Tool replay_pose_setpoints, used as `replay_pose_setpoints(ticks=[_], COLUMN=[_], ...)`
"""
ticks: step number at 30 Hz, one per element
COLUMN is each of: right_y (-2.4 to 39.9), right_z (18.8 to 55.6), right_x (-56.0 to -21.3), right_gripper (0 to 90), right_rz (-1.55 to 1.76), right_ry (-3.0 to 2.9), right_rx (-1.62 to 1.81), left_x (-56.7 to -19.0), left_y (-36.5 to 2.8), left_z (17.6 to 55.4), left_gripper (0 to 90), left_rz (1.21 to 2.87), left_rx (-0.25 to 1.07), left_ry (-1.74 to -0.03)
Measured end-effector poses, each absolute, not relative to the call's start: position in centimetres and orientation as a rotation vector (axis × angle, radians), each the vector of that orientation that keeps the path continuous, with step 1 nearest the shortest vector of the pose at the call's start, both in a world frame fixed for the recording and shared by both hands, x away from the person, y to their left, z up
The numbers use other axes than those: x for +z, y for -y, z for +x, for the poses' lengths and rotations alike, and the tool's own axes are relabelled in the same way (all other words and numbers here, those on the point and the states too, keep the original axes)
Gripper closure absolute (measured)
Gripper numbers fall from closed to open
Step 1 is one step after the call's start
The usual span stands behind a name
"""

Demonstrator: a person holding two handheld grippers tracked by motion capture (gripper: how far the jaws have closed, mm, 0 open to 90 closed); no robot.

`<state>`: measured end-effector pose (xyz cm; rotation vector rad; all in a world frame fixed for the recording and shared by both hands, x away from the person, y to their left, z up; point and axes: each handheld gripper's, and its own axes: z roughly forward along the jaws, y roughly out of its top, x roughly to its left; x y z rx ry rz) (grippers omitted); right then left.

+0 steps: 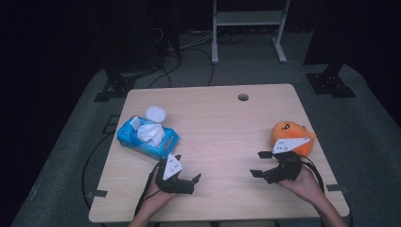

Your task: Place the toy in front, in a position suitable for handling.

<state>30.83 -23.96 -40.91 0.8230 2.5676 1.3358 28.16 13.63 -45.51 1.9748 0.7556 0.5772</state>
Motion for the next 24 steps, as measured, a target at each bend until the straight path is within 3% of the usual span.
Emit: replay_pose_setpoints(ticks=[24], right_y=[28.5], right_z=[33.9], right_x=[-37.1], right_gripper=[20.8], right_rz=[0.895], right_ry=[-2.416], right_rx=[1.308], left_x=[-45.7], left_y=[-13.9], left_z=[28.6], left_gripper=[3.2], left_rz=[1.976], left_rx=[0.576], left_ry=[-0.79])
